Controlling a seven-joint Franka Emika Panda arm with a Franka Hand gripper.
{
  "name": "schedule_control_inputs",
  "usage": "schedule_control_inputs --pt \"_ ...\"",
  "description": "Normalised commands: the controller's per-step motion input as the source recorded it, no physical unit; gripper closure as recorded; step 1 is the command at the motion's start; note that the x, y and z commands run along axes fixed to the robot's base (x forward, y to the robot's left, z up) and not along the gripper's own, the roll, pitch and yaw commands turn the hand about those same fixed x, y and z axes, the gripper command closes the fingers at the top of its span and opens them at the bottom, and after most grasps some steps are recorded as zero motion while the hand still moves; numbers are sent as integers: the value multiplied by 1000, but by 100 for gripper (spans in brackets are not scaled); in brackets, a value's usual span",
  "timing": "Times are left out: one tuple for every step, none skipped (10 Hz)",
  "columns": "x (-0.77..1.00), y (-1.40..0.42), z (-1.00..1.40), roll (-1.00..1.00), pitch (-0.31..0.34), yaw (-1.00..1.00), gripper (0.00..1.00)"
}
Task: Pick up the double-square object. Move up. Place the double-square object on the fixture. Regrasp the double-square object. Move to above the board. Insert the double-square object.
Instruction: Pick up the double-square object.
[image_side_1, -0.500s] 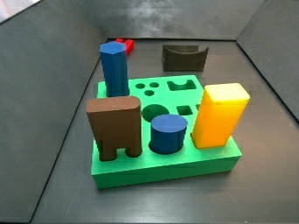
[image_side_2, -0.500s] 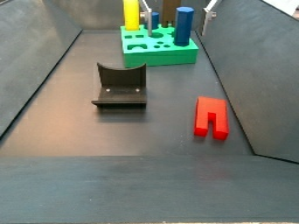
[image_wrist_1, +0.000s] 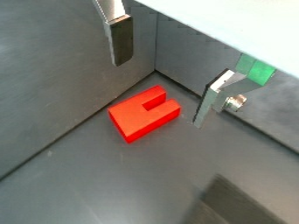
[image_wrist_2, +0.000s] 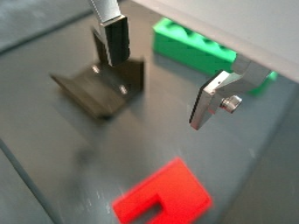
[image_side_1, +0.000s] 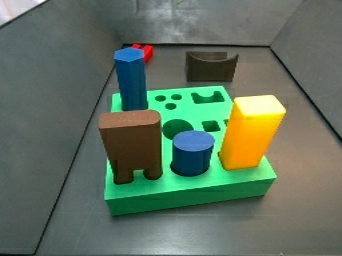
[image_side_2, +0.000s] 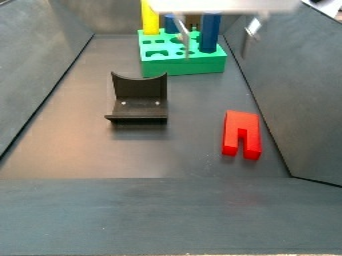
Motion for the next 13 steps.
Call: schedule_control_inputs --pt "-606 474 -863 149 -33 -129 0" --pt "-554 420 -929 149 -53 -69 0" --pt "-440 297 -1000 114 -41 -46 0" --pt "-369 157 -1000 81 -33 -34 0" --pt "-266 17 -1000 70 -26 -31 0" --pt "-189 0 -1000 76 -23 -51 0" --pt "-109 -14 -1000 64 -19 -66 0" --pt "0 0 -1000 16 -31 -43 0" --pt "0 -49 -1000 26 -33 -100 0" --pt "0 -69 -1000 24 -37 -117 0" --pt "0 -103 -1000 26 -51 -129 0" --pt "0 -114 -1000 31 -61 -134 0" --pt "0 -114 -1000 40 -60 -131 0"
